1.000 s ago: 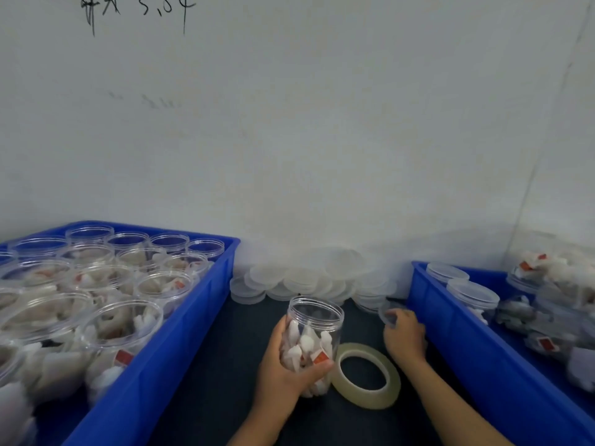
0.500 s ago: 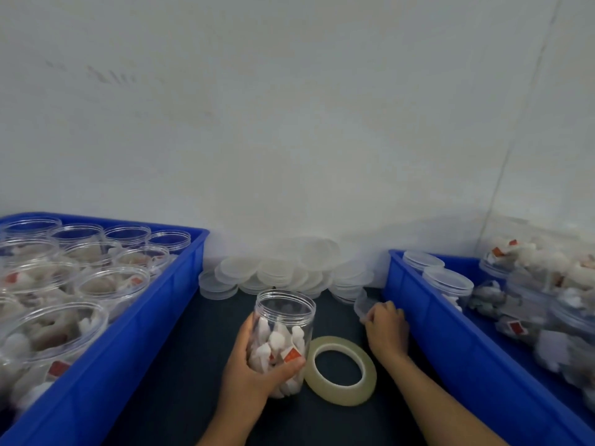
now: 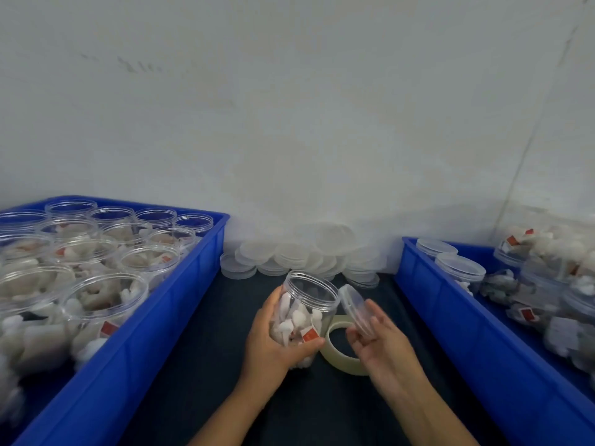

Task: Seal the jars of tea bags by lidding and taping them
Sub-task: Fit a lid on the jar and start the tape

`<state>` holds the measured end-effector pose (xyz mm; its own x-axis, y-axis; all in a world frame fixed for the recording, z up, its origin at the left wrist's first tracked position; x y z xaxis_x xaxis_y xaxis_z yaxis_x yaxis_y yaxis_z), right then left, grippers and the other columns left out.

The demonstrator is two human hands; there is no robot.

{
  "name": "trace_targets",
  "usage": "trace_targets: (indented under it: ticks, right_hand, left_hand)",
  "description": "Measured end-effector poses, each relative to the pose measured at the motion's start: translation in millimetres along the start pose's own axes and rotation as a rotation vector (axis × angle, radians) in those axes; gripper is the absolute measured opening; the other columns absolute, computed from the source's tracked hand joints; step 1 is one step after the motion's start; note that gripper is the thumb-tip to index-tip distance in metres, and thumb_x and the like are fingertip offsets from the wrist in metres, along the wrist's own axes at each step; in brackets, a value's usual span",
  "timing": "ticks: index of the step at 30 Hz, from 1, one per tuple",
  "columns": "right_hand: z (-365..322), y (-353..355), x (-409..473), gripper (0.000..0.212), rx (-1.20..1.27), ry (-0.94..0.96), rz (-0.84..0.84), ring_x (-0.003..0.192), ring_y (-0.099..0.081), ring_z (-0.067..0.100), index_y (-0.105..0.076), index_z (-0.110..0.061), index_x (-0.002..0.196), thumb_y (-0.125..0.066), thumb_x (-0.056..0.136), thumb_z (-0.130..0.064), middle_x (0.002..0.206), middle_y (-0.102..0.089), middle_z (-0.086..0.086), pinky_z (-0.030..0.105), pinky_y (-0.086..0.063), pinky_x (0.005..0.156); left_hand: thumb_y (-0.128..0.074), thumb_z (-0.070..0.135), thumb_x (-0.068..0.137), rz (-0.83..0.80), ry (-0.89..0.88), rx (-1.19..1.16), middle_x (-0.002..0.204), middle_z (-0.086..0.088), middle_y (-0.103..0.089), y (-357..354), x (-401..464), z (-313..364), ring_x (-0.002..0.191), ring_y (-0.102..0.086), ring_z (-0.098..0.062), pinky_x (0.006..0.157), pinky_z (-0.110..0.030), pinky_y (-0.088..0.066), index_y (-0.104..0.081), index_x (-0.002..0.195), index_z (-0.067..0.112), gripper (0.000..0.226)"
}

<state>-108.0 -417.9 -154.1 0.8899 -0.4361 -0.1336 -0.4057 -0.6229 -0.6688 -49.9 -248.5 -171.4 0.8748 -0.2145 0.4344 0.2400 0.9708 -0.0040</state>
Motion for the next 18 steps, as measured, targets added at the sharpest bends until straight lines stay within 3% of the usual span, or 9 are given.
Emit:
trace_targets:
  ticks: [3, 5, 8, 11, 15, 18]
  right_hand:
    - [9.7, 2.9, -8.1, 0.034, 0.265, -0.144, -0.028, 0.076, -0.054, 0.020, -0.049, 0.000, 0.133, -0.040, 0.101, -0.007, 0.111, -0.056, 0.022, 0.027, -0.055, 0.051]
    - [8.1, 6.5, -7.6, 0.034, 0.293, -0.106, 0.001, 0.074, -0.053, 0.019, -0.048, 0.000, 0.134, -0.037, 0.102, -0.007, 0.119, -0.053, 0.024, 0.025, -0.053, 0.049]
    - [5.2, 6.6, -9.9, 0.032, 0.315, -0.067, -0.012, 0.068, -0.052, 0.015, -0.050, 0.000, 0.130, -0.035, 0.102, -0.008, 0.111, -0.056, 0.023, 0.021, -0.049, 0.044]
    - [4.6, -1.3, -12.3, 0.031, 0.145, -0.019, -0.116, 0.065, -0.060, 0.017, -0.059, -0.002, 0.122, -0.039, 0.100, -0.012, 0.102, -0.066, 0.018, 0.024, -0.052, 0.049]
    - [7.9, -5.8, -16.0, 0.028, -0.292, 0.109, -0.084, 0.098, -0.070, 0.023, -0.063, -0.014, 0.120, -0.044, 0.100, -0.021, 0.110, -0.072, 0.008, 0.036, -0.055, 0.083]
    - [7.9, -6.6, -18.3, 0.035, -0.576, 0.211, 0.014, 0.101, -0.066, 0.020, -0.060, -0.018, 0.124, -0.042, 0.100, -0.038, 0.114, -0.068, 0.006, 0.030, -0.051, 0.077]
  left_hand:
    - [-0.093, 0.036, 0.053, 0.080, -0.141, 0.265, 0.121, 0.020, -0.052, 1.1, -6.3, 8.6, 0.110, -0.055, 0.004, 0.081, -0.009, -0.045, -0.040, 0.132, 0.055, 0.097]
    - [-0.086, 0.048, 0.052, 0.124, -0.228, 0.465, 0.117, 0.023, -0.047, 3.2, -8.4, 15.0, 0.105, -0.053, -0.001, 0.078, -0.010, -0.042, -0.034, 0.132, 0.060, 0.096]
    - [-0.079, 0.056, 0.052, 0.129, -0.258, 0.541, 0.117, 0.020, -0.045, 7.3, -8.1, 17.7, 0.105, -0.053, -0.005, 0.079, -0.019, -0.047, -0.031, 0.133, 0.060, 0.095]
    - [-0.071, 0.069, 0.054, 0.062, -0.281, 0.677, 0.119, 0.024, -0.041, 3.0, -7.4, 20.1, 0.105, -0.049, -0.002, 0.071, -0.015, -0.045, -0.026, 0.138, 0.060, 0.097]
    - [-0.070, 0.068, 0.056, 0.015, -0.314, 0.904, 0.122, 0.011, -0.047, -4.7, -9.1, 28.2, 0.108, -0.049, -0.008, 0.064, -0.019, -0.045, -0.036, 0.142, 0.046, 0.094]
    - [-0.077, 0.063, 0.052, -0.004, -0.378, 1.042, 0.119, 0.003, -0.056, -9.7, -12.4, 36.2, 0.105, -0.058, -0.016, 0.061, -0.025, -0.053, -0.044, 0.138, 0.037, 0.095]
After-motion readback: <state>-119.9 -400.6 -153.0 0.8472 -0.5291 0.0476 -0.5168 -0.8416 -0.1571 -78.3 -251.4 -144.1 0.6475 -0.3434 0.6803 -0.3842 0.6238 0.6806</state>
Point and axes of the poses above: each hand's wrist, its own x-axis towards the middle knuckle, its own y-axis out of the back of the hand, z = x × y, the point moved 4 cm from there along x, towards the middle knuckle
